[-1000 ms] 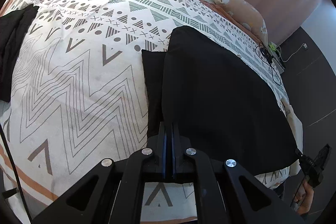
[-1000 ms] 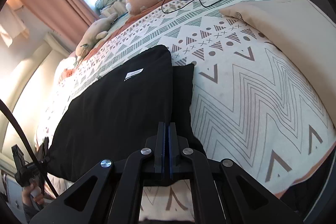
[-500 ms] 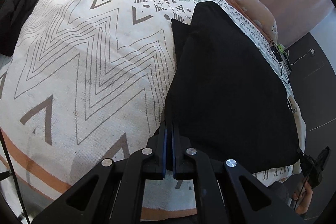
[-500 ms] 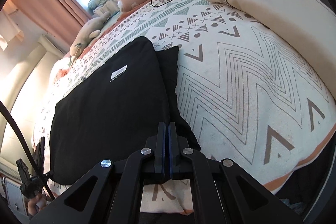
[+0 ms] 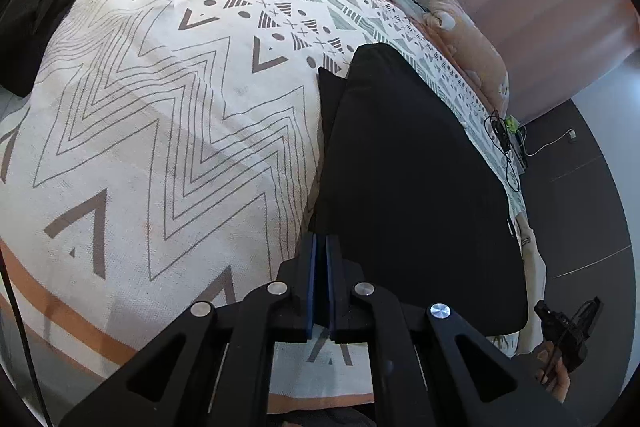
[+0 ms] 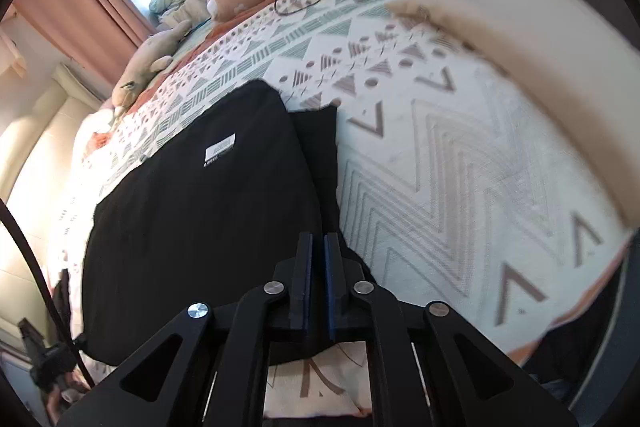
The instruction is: Fold large clothes
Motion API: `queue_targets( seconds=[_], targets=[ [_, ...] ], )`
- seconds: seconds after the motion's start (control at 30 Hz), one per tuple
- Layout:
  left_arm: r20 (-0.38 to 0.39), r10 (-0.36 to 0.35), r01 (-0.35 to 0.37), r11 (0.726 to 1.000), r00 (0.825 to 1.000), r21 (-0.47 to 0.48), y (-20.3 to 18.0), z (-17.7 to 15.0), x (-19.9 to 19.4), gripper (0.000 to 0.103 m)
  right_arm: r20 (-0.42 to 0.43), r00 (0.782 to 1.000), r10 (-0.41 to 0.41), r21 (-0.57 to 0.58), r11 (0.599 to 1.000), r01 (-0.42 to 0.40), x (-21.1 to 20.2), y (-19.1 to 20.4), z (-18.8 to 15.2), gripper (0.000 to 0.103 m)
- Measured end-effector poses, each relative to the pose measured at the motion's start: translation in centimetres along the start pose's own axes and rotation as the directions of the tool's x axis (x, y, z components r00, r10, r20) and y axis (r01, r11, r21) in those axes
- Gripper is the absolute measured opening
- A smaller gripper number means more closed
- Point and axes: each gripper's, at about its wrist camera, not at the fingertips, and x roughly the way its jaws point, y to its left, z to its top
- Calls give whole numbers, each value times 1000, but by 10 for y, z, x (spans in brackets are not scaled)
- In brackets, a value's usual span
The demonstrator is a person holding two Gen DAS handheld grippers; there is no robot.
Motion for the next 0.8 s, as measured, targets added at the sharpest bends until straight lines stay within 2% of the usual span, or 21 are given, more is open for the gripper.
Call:
queue_targets(
  seconds=[0.03, 0.07, 0.1, 0.13, 0.23, 0.27, 0.3, 0.33, 0.37, 0.53, 0.67, 0.77, 0.8],
  targets=[
    [3, -7, 7, 1000, 1000, 2, -1, -1, -2, 7, 16, 1000, 10, -7, 1000, -10, -7, 3, 1, 14],
    [5, -21, 21, 1000, 1000, -3, -1, -2, -5, 8, 33, 999, 31, -11, 999, -31, -16, 7, 0, 40],
    [7, -31, 31, 999, 999, -10, 0, -3, -6, 10, 42, 998, 45, -20, 999, -45, -23, 11, -1, 57],
    [10, -42, 42, 999, 999, -18, 2, -4, -7, 12, 56, 997, 60, -40, 998, -58, -31, 18, -3, 83],
    [13, -70, 70, 997, 997, -27, 7, -7, -10, 26, 78, 989, 129, -125, 985, -119, -51, 48, -14, 84],
    [14, -79, 80, 996, 997, -28, 9, -9, -12, 48, 75, 986, 152, -153, 978, -139, -54, 57, -19, 84],
    [17, -91, 91, 995, 996, -27, 9, -10, -14, 80, 73, 984, 160, -174, 974, -146, -56, 64, -22, 84],
    [20, -101, 102, 994, 995, -26, 10, -11, -15, 97, 67, 985, 157, -204, 969, -141, -57, 77, -28, 84],
    [34, -114, 115, 993, 993, -26, 10, -12, -18, 103, 54, 986, 158, -221, 965, -142, -55, 84, -32, 84],
    [45, -129, 131, 991, 991, -43, 16, -16, -24, 103, -35, 983, 180, -282, 942, -183, -33, 124, -60, 82],
    [35, -131, 132, 991, 991, -36, 18, -22, -25, 103, -117, 979, 169, -327, 924, -199, -12, 153, -72, 52],
    [45, -114, 116, 993, 992, -33, 21, -26, -26, 103, -157, 977, 143, -356, 915, -191, 2, 172, -83, 39],
    [45, -125, 127, 991, 991, -37, 23, -27, -27, 97, -170, 975, 143, -356, 914, -196, 9, 176, -84, 36]
  ],
)
